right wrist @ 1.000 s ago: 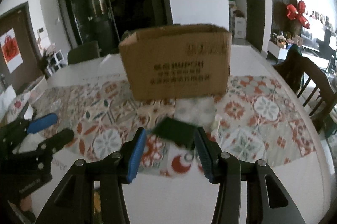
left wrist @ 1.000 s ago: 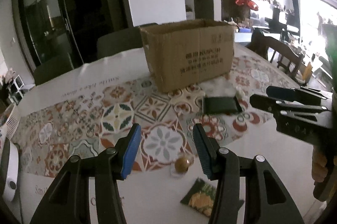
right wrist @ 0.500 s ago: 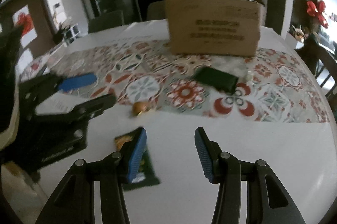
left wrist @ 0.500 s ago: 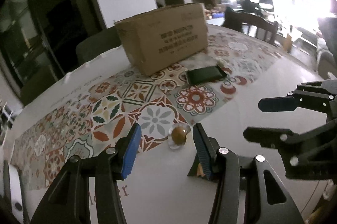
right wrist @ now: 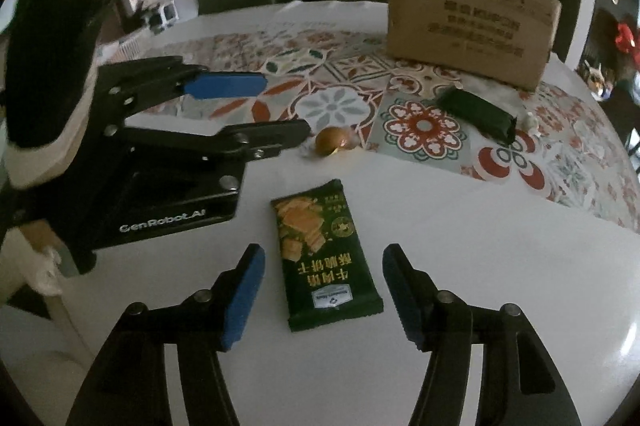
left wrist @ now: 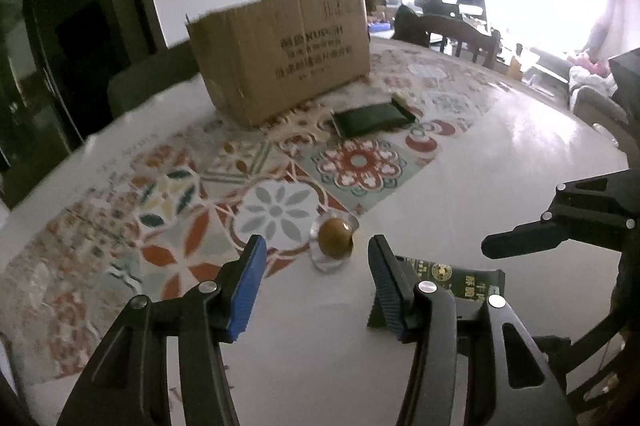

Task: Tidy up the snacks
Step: 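Grasp the brown ball snack with the left tool while the right tool grasps the green cracker pack, then carry the ball snack and cracker pack over the cardboard box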

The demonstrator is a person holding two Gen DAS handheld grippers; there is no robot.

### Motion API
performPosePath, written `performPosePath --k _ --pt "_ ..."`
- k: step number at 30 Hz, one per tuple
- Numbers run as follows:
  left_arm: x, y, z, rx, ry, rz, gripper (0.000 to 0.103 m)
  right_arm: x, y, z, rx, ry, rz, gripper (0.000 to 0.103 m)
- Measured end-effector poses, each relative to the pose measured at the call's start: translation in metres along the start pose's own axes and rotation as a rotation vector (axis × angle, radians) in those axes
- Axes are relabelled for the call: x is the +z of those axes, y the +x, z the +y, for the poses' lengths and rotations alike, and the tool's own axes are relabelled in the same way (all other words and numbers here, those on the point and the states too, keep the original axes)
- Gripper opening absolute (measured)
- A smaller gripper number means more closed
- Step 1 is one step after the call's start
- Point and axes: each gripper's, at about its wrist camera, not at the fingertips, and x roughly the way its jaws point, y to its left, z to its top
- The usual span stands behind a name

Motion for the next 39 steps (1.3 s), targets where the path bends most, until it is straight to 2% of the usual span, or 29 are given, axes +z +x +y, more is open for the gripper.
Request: performPosePath --k 7,16,18,19,22,24,31,39 --pt "0.004 0.025 -0.002 -0.056 0.006 0.042 0.053 -0.001 0.012 -0.003 0.004 0.003 0.026 0.062" --pt "0.009 0.049 -0.005 -0.068 -0.004 0.104 0.053 0.001 0.017 -0.009 -0.005 0.020 0.009 0.062" --pt "0.009 0.050 -0.003 -0.052 -0.017 0.109 0.054 0.001 0.017 -0.011 -0.002 0.027 0.000 0.057" --pt "0.009 0.051 -0.001 -0.058 -0.031 0.114 0.054 0.001 0.016 -0.013 -0.007 0.033 -0.005 0.049" --pt "0.009 0.052 0.004 -0.076 -0.075 0.128 0.051 0.003 0.017 -0.019 -0.015 0.059 -0.014 0.047" --pt "0.010 0.051 0.005 -0.067 -0.087 0.124 0.034 0.004 0.017 -0.024 -0.023 0.081 -0.019 0.047" --pt "0.011 0.045 0.003 -0.059 -0.103 0.126 0.033 0.005 0.017 -0.036 -0.025 0.138 -0.037 0.046" --pt "0.021 0.018 -0.008 0.032 -0.114 0.092 0.033 0.010 0.003 -0.042 -0.023 0.138 -0.092 0.046"
